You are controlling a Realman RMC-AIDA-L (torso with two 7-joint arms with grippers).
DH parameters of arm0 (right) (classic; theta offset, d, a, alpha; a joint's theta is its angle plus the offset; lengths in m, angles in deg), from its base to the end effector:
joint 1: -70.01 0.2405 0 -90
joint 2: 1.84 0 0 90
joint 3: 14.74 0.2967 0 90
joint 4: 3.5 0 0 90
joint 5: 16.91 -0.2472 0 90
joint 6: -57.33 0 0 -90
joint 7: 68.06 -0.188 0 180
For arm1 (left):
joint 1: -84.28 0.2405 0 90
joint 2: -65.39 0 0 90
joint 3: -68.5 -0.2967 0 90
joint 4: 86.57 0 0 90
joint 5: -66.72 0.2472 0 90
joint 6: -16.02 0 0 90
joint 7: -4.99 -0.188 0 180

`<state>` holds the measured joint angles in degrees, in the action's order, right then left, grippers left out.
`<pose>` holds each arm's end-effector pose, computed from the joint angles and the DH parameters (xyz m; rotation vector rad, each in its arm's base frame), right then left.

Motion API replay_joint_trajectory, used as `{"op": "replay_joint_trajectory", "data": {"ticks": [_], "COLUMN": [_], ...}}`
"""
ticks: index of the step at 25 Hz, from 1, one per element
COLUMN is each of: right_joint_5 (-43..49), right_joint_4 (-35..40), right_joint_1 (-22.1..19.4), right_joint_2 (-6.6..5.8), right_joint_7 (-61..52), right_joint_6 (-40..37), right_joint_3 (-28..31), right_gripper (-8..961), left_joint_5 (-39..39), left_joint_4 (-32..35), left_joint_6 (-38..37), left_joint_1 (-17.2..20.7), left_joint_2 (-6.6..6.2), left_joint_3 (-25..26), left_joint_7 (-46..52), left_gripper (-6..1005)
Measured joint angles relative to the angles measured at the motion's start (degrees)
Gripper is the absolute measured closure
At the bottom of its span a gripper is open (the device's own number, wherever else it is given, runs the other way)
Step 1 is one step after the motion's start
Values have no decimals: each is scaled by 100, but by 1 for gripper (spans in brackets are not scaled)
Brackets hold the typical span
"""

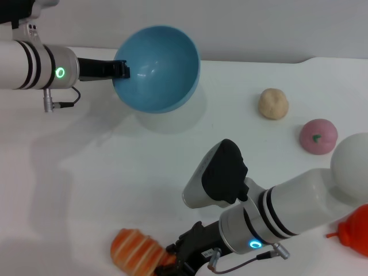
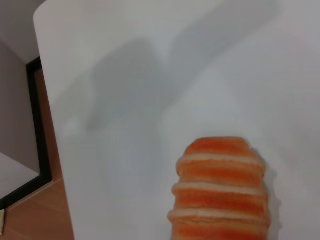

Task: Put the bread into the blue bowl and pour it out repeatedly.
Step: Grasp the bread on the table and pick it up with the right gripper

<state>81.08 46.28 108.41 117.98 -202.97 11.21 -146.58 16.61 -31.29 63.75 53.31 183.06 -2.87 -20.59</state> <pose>0.1944 0.3023 -0.2819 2.9851 -0.7835 0.1948 -0.2924 0.4985 -0.0472 -2.0134 -1.3956 -0.2974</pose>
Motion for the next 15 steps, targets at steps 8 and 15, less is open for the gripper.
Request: {"op": "replay_joint_trajectory", "data": {"ticks": [8, 15], "right_joint_5": [-3, 37], "right_joint_4": [-41, 122], "right_joint_1": [-66, -226], "right_joint_2": [-16, -87], "right_joint_7": [30, 139], "right_joint_6": [6, -25], "right_joint_3": [27, 191], "right_gripper": [499, 557], "left_joint_5": [-9, -10], "left_joint_4": [0, -7], "left_joint_6": [0, 0], "left_joint_1": [-39, -41], "left_joint_2": [2, 2], "left_joint_3": [0, -1], "left_joint_7": [0, -2], "left_gripper": [1001, 1000]}}
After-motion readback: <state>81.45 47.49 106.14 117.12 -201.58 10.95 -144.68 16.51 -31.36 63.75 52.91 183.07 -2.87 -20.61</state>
